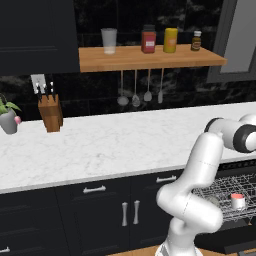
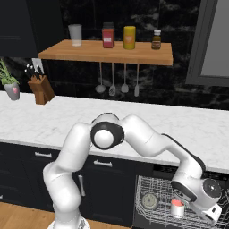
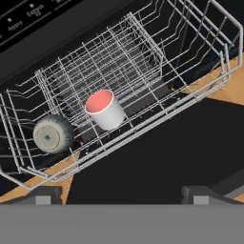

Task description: Pick up the cup and bowl from the counter, place them in the dishwasher, and close the dishwasher door.

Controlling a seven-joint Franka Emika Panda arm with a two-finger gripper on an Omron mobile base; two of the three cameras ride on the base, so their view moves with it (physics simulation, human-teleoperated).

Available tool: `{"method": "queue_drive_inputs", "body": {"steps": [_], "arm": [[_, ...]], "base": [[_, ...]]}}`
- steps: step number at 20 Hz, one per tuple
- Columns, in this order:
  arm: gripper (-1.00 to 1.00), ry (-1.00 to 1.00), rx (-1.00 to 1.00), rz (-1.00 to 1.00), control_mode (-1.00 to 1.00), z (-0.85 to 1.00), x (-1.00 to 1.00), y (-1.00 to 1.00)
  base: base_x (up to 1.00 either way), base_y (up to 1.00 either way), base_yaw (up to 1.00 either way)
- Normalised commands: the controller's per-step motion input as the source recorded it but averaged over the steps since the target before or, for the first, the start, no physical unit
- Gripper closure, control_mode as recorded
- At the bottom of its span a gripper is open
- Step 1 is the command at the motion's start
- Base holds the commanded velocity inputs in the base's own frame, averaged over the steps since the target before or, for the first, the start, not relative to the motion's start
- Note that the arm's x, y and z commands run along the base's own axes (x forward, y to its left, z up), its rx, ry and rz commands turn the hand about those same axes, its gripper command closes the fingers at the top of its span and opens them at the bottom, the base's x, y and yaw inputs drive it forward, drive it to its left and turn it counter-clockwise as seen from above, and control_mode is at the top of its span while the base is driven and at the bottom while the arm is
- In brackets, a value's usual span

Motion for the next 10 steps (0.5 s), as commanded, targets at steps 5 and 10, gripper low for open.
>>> {"method": "queue_drive_inputs", "body": {"steps": [5, 10], "arm": [[-1.0, 0.0, 0.0, 0.08, -1.0, 0.0, -0.37, 0.03], [-1.0, 0.0, 0.01, 0.0, -1.0, 0.0, -0.52, 0.02]], "base": [[0.0, 0.0, 0.0], [0.0, 0.0, 0.0]]}}
